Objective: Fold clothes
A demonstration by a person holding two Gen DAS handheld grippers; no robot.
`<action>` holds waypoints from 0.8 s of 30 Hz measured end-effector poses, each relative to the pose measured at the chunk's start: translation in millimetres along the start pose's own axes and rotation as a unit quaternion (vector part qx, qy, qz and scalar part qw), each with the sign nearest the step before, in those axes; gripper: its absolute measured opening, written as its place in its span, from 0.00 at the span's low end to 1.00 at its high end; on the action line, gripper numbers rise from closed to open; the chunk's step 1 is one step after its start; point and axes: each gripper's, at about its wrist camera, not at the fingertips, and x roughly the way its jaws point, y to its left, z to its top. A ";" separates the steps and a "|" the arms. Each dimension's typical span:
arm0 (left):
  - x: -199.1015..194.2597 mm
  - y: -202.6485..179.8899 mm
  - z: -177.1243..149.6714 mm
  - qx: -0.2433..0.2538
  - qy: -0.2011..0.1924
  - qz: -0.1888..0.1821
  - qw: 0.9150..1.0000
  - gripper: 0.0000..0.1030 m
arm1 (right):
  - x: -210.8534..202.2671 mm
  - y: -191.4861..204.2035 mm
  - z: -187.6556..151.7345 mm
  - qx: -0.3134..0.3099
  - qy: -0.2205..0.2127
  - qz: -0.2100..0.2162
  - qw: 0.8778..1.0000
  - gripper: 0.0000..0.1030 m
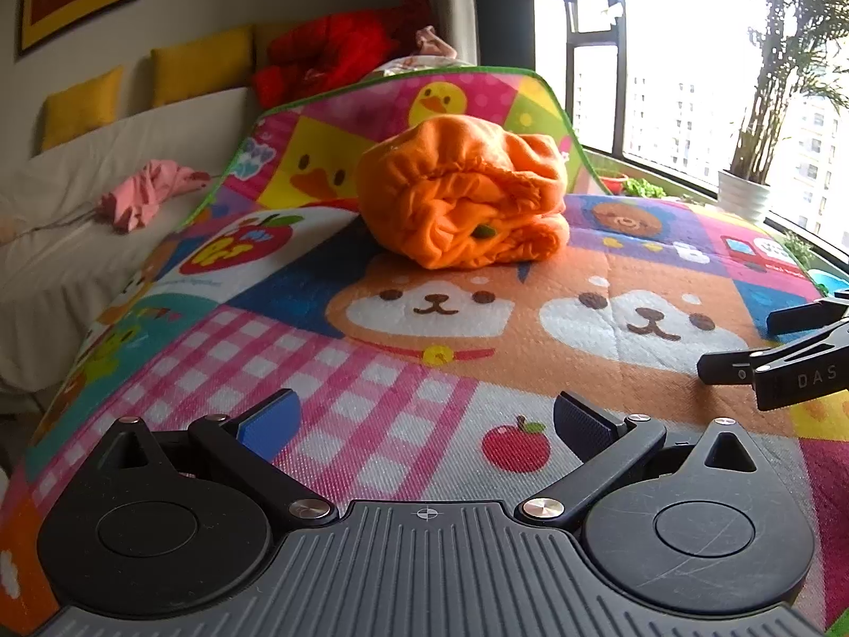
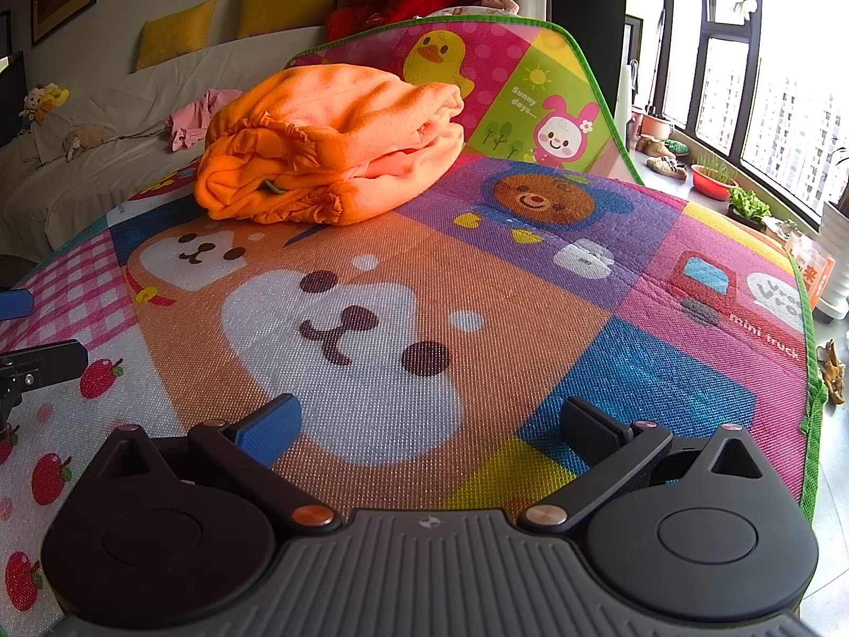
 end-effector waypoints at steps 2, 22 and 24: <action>0.0 0.5 -0.2 -0.001 0.001 0.000 1.000 1.00 | 0.1 0.0 0.0 0.000 0.000 0.000 1.000 1.00; 1.1 1.6 0.0 -0.006 0.007 0.003 1.000 1.00 | 0.1 -0.4 0.0 0.000 0.000 0.000 1.000 1.00; 1.3 1.6 -0.1 -0.006 0.007 0.004 1.000 1.00 | 0.1 -0.3 0.0 0.000 0.000 0.000 1.000 1.00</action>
